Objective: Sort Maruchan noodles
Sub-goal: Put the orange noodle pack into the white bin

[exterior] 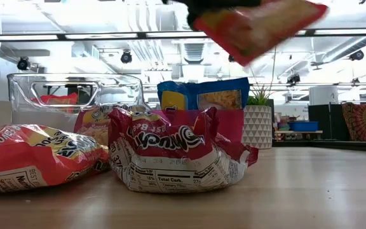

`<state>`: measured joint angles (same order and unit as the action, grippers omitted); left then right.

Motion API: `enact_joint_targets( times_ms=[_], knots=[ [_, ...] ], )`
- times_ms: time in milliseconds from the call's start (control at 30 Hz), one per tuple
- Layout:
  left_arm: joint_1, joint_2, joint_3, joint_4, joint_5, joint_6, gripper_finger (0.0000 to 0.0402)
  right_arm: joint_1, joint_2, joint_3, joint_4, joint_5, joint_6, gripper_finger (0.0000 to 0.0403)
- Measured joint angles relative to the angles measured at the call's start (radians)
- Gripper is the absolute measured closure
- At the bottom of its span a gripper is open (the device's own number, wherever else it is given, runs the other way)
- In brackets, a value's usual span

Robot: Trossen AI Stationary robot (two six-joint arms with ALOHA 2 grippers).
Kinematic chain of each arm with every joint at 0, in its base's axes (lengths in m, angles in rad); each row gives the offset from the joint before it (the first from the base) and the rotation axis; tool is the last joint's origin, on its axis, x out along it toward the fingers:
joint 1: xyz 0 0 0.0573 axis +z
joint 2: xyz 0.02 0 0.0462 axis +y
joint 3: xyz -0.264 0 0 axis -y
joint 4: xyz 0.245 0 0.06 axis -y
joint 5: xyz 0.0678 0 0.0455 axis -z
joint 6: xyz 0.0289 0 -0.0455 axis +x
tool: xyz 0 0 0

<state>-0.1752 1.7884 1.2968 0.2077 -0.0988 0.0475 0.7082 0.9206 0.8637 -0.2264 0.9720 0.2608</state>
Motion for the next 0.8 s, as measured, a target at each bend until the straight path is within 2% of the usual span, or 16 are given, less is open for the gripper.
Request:
enact_joint_targets(
  times_ms=[100, 233, 333, 533, 800],
  knots=[
    [-0.019, -0.087, 0.000, -0.174, -0.036, -0.020, 0.0396, 0.000, -0.028, 0.023, 0.000, 0.000, -0.068, 0.0269],
    [-0.058, -0.191, 0.000, -0.422, -0.143, -0.073, 0.0396, 0.000, -0.054, 0.027, 0.000, 0.000, -0.129, 0.0257],
    [-0.085, -0.276, 0.000, -0.612, -0.198, -0.156, 0.0396, 0.000, -0.072, 0.000, -0.004, 0.000, -0.155, 0.0255],
    [-0.123, -0.415, 0.000, -0.952, -0.255, -0.449, 0.0396, 0.000, -0.082, -0.077, -0.008, -0.002, -0.157, 0.0262],
    [-0.133, -0.565, 0.000, -1.380, -0.240, -0.912, 0.0396, -0.047, -0.082, -0.092, -0.007, -0.002, -0.203, 0.0276]
  ],
)
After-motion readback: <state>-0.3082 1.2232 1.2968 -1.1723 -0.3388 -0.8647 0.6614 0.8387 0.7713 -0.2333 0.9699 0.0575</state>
